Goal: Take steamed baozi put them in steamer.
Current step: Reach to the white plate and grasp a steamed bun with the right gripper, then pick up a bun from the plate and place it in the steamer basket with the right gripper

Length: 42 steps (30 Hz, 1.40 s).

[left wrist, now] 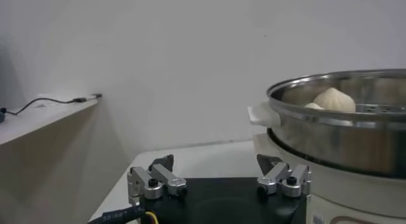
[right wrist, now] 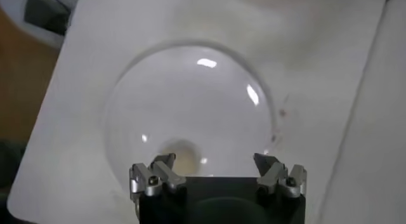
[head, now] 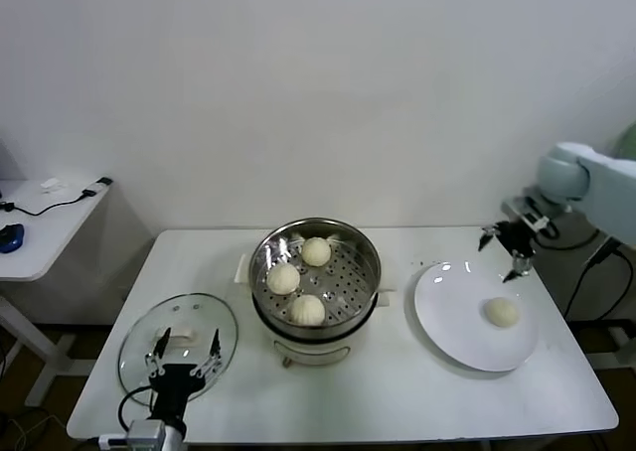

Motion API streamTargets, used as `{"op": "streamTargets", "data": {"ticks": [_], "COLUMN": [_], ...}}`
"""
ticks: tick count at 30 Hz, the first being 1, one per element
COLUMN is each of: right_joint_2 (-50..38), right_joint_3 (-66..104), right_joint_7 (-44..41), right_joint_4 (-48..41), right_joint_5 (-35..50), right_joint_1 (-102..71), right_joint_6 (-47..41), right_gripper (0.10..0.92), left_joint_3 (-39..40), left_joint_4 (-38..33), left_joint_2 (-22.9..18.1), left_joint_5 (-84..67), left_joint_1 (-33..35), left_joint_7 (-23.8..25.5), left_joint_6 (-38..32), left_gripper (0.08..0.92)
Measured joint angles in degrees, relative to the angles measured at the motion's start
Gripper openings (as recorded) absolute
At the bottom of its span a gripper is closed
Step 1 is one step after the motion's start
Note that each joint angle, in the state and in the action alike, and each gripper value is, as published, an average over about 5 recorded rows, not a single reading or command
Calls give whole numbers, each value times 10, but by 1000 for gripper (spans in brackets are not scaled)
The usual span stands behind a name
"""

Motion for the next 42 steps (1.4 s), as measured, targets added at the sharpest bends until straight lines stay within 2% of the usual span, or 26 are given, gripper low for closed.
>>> {"op": "streamTargets", "data": {"ticks": [10,24,35,42], "right_joint_2": [-15,16,23,13], "right_joint_3": [119,177,198,192], "right_joint_7": [38,60,68,63], "right_joint_4": [-49,-103,-109,-91], "right_joint_5": [-36,-51,-54,-47], "right_joint_1": [-147,-218,-233,-213], "right_joint_6": [-52,-77,-85,-88], "right_gripper": [823,819,683,670], "left_joint_3": [-3,-4,1,3], "left_joint_4": [8,16,17,14], "left_joint_2": [-1,2,3,5], "left_joint_5": [2,0,-1,0], "left_joint_1": [0,-3,-4,-3], "left_joint_7": [1,1,1,1], "left_joint_6": [-1,-6,-6,-8], "left_gripper": [823,823,823,823]}}
